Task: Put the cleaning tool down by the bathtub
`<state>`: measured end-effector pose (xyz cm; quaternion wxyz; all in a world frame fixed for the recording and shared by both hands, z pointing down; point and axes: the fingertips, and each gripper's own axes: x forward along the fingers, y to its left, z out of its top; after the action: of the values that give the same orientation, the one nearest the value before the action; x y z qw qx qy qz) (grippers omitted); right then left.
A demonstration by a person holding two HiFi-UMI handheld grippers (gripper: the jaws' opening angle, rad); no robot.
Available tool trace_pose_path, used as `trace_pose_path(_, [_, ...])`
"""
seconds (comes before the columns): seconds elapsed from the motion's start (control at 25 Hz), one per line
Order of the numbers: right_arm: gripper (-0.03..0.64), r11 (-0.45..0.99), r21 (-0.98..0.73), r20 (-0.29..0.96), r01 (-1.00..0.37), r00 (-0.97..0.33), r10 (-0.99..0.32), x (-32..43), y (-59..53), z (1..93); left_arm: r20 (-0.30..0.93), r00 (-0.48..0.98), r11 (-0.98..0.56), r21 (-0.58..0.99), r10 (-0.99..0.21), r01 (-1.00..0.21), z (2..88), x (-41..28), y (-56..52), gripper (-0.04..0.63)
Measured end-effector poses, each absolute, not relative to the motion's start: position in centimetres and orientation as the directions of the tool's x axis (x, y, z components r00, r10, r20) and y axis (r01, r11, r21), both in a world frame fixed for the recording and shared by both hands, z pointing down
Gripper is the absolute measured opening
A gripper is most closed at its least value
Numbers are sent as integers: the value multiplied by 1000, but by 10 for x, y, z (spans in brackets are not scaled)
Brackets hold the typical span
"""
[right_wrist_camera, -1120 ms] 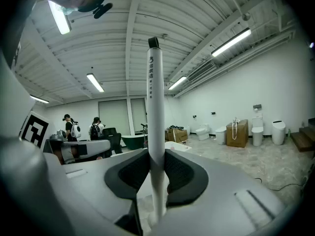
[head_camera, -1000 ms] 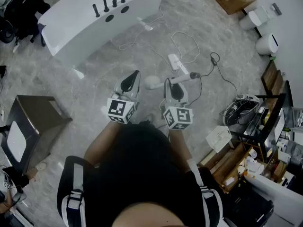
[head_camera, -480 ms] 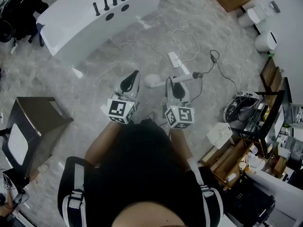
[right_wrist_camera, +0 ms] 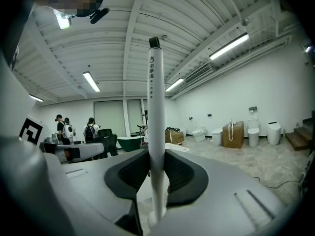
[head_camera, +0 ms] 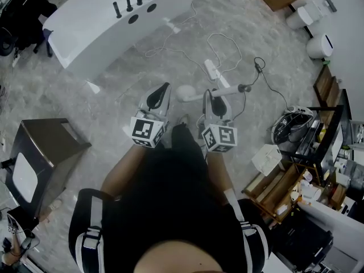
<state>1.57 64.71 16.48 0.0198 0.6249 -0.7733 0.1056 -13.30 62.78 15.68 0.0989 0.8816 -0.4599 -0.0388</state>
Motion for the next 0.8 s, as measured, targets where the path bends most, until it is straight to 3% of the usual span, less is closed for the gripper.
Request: trace_pose_path(0.8, [94,252,-144,178,-957,-275,-945,111,505,187,61,520,-500,198,-852,-843,175,-30,490,9])
